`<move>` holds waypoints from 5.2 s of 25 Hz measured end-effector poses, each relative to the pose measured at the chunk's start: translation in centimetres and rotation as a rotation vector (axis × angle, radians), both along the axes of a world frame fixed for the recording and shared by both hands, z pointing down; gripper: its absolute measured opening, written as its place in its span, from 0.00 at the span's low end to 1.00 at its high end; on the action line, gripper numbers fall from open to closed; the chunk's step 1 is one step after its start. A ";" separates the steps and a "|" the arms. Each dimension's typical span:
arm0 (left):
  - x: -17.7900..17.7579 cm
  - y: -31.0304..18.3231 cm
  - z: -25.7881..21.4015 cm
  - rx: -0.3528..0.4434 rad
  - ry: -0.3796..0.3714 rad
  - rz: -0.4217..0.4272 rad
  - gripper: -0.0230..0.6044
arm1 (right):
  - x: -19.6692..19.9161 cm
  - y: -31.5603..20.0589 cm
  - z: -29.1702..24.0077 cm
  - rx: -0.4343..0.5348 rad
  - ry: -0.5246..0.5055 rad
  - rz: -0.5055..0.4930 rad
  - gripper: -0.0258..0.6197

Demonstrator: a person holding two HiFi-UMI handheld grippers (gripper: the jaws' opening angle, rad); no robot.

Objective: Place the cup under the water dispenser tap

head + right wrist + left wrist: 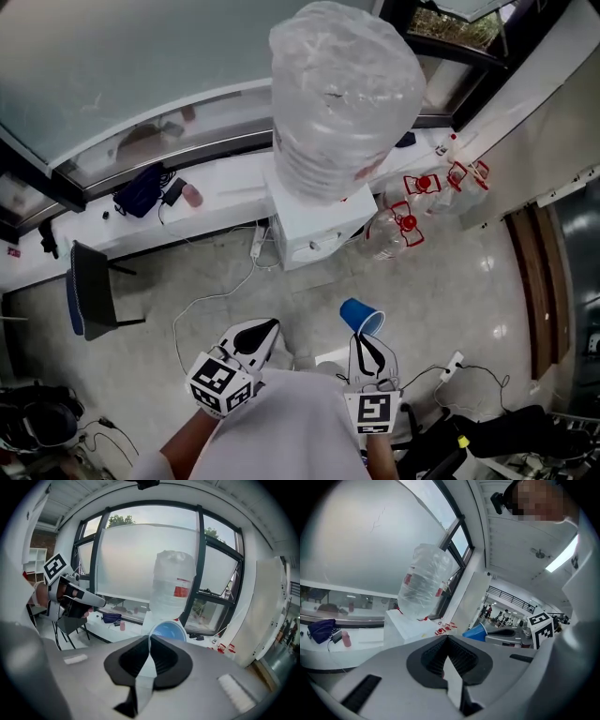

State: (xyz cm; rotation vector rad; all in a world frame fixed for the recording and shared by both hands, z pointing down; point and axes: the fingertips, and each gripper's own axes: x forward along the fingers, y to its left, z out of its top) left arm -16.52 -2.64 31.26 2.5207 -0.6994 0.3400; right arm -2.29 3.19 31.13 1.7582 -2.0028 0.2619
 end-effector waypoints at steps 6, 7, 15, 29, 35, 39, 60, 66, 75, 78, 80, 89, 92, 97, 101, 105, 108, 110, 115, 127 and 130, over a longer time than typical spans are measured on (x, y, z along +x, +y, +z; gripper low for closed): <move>0.7 -1.2 0.1 0.007 0.016 0.006 0.05 | -0.4 -1.1 -0.4 0.012 0.041 -0.036 0.08; 0.9 -1.1 0.0 0.014 0.016 0.005 0.05 | -0.4 -1.2 -0.5 0.016 0.044 -0.045 0.08; 2.3 0.6 -1.0 0.035 0.009 -0.041 0.05 | 0.8 -0.8 -0.7 0.007 0.058 -0.126 0.08; 6.5 0.9 -1.2 0.053 -0.040 -0.045 0.05 | 4.7 -1.0 -0.9 0.047 0.020 -0.133 0.07; 8.9 0.9 -0.9 0.035 -0.055 -0.017 0.05 | 6.1 -1.5 -0.7 0.044 0.014 -0.143 0.07; 9.6 0.7 0.0 0.028 -0.079 -0.007 0.05 | 6.5 -2.1 0.2 0.036 0.019 -0.161 0.07; 10.4 -2.6 8.4 -0.014 -0.205 -0.041 0.05 | 7.4 -7.5 11.2 -0.050 0.123 -0.268 0.07; 11.8 -3.3 10.6 -0.025 -0.220 -0.028 0.05 | 8.5 -8.6 14.4 -0.057 0.146 -0.277 0.07; 13.2 -4.3 15.3 -0.030 -0.266 -0.023 0.05 | 9.4 -10.1 19.7 -0.081 0.199 -0.329 0.07; 13.8 -4.7 16.4 -0.035 -0.269 -0.016 0.05 | 9.7 -10.8 21.3 -0.095 0.213 -0.339 0.07; 14.1 -5.0 17.2 -0.036 -0.273 -0.008 0.05 | 9.9 -11.3 22.5 -0.102 0.221 -0.339 0.07; 15.3 -5.7 21.5 -0.041 -0.316 0.018 0.05 | 10.8 -13.1 28.3 -0.117 0.292 -0.384 0.07; 15.9 -5.8 23.0 -0.037 -0.332 0.024 0.05 | 11.1 -13.3 30.2 -0.116 0.314 -0.400 0.07; 16.5 -6.4 25.1 -0.024 -0.354 0.031 0.05 | 11.5 -14.0 33.1 -0.118 0.355 -0.421 0.07; 16.8 -6.8 27.1 -0.033 -0.365 0.020 0.05 | 11.6 -14.8 34.9 -0.118 0.379 -0.440 0.07; 17.1 -7.4 29.0 -0.023 -0.385 0.016 0.05 | 11.9 -15.8 36.8 -0.129 0.407 -0.460 0.07; 17.0 -7.7 30.0 -0.030 -0.390 0.007 0.05 | 11.7 -16.4 38.3 -0.150 0.424 -0.481 0.07; 17.0 -8.1 30.4 -0.032 -0.390 0.003 0.05 | 11.6 -16.8 39.2 -0.163 0.429 -0.493 0.07; 16.9 -9.2 32.1 -0.036 -0.389 -0.018 0.05 | 11.3 -18.4 41.1 -0.185 0.448 -0.507 0.07; 17.2 -10.9 34.1 -0.045 -0.400 -0.002 0.05 | 10.9 -21.7 46.4 -0.245 0.562 -0.601 0.07; 17.4 -11.0 34.2 -0.043 -0.398 0.009 0.05 | 11.1 -22.2 47.6 -0.264 0.585 -0.614 0.07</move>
